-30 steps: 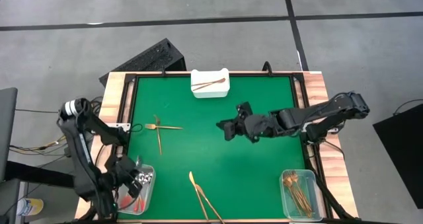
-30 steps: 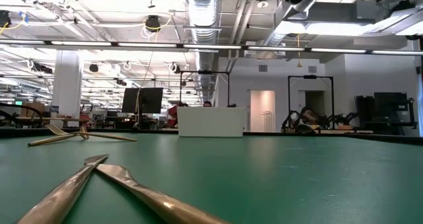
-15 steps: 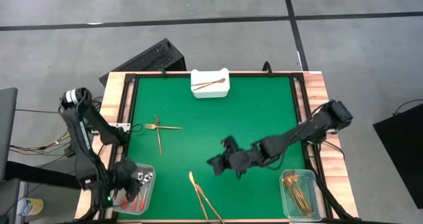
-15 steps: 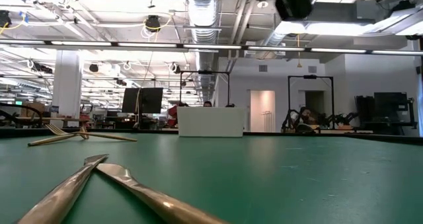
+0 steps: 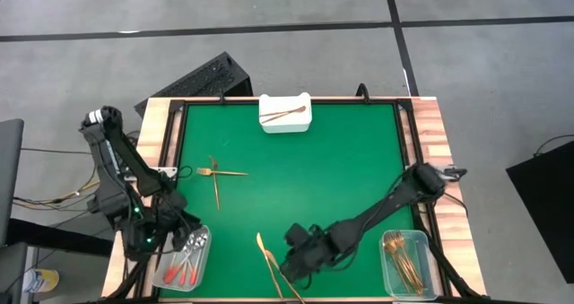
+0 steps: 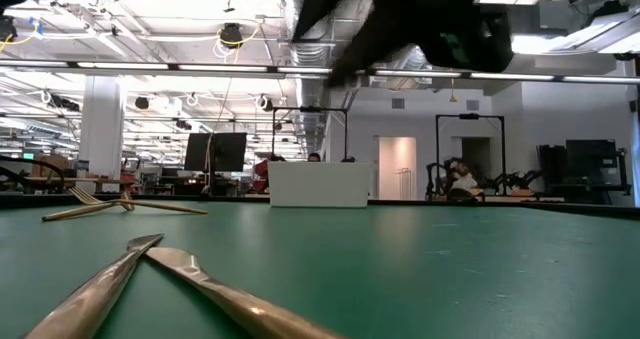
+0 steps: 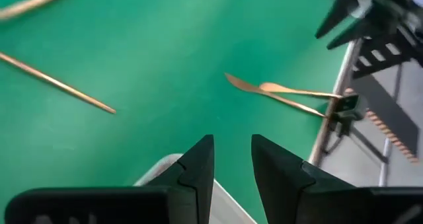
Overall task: Sort silverware by color (type)
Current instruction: Put the gold fork into the transparent bin
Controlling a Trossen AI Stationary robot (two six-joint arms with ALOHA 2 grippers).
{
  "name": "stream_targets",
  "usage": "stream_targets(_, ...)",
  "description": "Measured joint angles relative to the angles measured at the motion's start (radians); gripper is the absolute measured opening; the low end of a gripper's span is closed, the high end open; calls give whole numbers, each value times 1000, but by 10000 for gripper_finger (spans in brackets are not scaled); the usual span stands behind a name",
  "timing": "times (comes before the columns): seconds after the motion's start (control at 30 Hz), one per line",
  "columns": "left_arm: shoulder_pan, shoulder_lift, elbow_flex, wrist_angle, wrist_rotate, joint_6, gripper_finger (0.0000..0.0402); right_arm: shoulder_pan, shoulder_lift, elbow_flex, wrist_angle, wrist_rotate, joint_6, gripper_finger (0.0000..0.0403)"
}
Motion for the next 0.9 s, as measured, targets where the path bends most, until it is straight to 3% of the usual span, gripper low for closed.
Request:
stream_targets(0.2,123,-23,0,-155,42,-18,88,-6,169,274,-234,6,21,136)
stream_targets(0.3,234,-44,0,-205,76,79,88,-28,223,382,-277,17,55,136)
stream_targets(0.4,382,-61,0,-215,125,266,88,-42,228,448,-306,52,75,136)
stream_targets(0.6,726,-55,-5,-156,268,826,88,-56,150,476,-402,110,5,136)
stream_targets(0.77,1004,-36,-108,74,425,1262,88,-53,69,478,-595,110,17,136)
stream_targets(0.9,1180,18,-212,219,510,1456,88,-31,24,478,-664,117,46,136)
